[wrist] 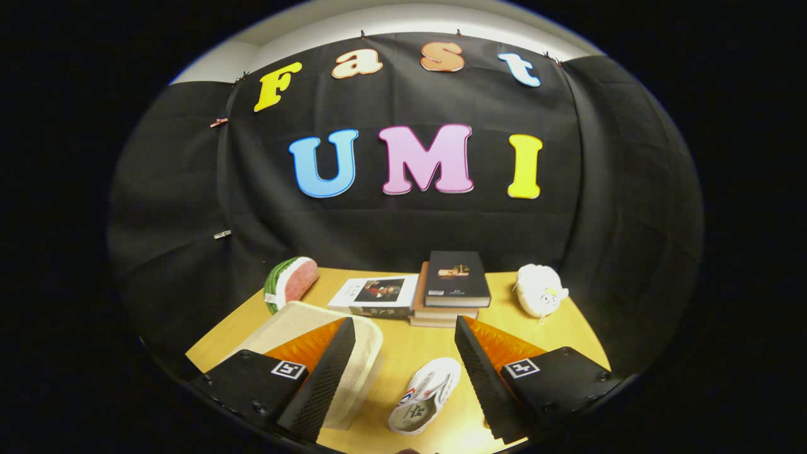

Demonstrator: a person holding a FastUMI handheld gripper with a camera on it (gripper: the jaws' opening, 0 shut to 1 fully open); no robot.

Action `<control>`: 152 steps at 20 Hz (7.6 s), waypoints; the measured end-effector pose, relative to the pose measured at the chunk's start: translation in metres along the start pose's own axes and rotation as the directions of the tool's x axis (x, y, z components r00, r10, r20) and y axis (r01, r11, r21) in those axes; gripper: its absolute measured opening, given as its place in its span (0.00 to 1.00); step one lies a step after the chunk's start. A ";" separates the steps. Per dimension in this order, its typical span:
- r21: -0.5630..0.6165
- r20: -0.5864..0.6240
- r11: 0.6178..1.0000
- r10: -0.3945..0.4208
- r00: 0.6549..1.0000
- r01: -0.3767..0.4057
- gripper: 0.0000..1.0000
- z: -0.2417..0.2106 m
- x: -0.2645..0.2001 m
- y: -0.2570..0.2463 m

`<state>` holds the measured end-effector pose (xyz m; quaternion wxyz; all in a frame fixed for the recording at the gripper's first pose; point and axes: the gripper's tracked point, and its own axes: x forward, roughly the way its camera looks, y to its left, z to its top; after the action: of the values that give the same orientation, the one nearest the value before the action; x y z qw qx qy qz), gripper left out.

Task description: Open the storage box then place both shoes into the box .Put the left shoe in first, then the right shoe, with the right side of both shoes facing outward in a uniform manner.

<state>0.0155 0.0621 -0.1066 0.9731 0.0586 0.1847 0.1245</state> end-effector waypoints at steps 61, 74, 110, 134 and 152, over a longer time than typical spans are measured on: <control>0.478 -0.611 0.878 0.341 0.714 -0.010 0.07 -0.106 -0.008 0.089; 0.530 -0.430 0.764 0.617 0.659 -0.369 0.08 0.021 0.009 0.294; -0.022 -0.287 0.998 0.043 0.957 -0.051 0.98 0.019 0.011 0.061; -0.044 -0.644 0.989 -0.134 0.753 0.138 1.00 -0.245 0.090 -0.123; 0.309 -0.678 0.911 0.009 0.735 0.274 0.08 -0.213 0.073 -0.099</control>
<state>0.0237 0.0007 -0.3445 0.8171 0.1886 0.5441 0.0266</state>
